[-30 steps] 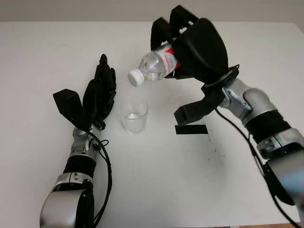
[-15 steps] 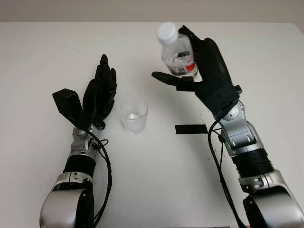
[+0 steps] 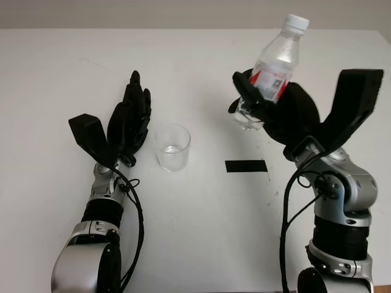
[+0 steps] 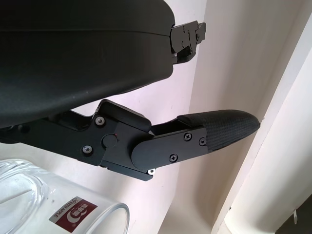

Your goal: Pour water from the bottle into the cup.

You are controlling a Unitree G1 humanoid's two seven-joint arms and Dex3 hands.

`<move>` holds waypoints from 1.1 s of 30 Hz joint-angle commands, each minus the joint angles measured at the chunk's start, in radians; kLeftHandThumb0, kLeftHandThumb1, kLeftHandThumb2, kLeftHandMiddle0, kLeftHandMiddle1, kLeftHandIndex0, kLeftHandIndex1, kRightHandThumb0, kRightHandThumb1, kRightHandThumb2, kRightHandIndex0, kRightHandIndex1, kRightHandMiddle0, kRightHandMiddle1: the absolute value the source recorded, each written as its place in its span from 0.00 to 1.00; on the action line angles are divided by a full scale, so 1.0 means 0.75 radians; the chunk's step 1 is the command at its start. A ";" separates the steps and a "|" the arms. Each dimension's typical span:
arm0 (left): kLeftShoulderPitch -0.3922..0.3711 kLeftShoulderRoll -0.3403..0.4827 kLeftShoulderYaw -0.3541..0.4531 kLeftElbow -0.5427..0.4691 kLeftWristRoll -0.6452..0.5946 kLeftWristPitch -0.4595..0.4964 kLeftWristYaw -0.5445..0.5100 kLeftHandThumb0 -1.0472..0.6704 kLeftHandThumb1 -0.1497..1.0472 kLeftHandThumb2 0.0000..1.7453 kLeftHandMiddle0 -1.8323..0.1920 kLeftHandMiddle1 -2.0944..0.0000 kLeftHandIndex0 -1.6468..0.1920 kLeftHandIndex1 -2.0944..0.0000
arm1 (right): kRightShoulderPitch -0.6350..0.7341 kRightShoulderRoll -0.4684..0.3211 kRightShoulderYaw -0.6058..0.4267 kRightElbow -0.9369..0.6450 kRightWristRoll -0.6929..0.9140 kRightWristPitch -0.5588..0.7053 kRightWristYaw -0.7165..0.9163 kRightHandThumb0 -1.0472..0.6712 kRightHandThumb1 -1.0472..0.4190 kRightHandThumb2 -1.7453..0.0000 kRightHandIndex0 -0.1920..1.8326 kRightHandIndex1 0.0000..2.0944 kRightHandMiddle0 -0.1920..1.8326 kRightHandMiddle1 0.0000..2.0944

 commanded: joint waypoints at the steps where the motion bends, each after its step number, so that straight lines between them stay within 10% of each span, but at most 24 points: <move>1: 0.051 -0.021 -0.015 0.014 0.011 0.019 0.010 0.13 1.00 0.39 1.00 1.00 1.00 1.00 | 0.035 -0.023 0.048 -0.042 -0.056 -0.065 0.001 0.33 0.00 0.74 0.75 1.00 0.58 1.00; 17: 0.069 -0.015 -0.013 -0.008 0.003 0.033 0.003 0.12 1.00 0.38 1.00 1.00 1.00 1.00 | 0.255 0.007 0.251 0.236 -0.371 -0.718 0.091 0.35 0.00 0.70 0.76 1.00 0.61 1.00; 33: 0.074 0.014 0.003 0.000 0.000 0.021 -0.019 0.12 1.00 0.36 1.00 1.00 1.00 1.00 | 0.433 0.140 0.206 0.274 -0.362 -0.884 0.022 0.32 0.00 0.70 0.74 1.00 0.62 1.00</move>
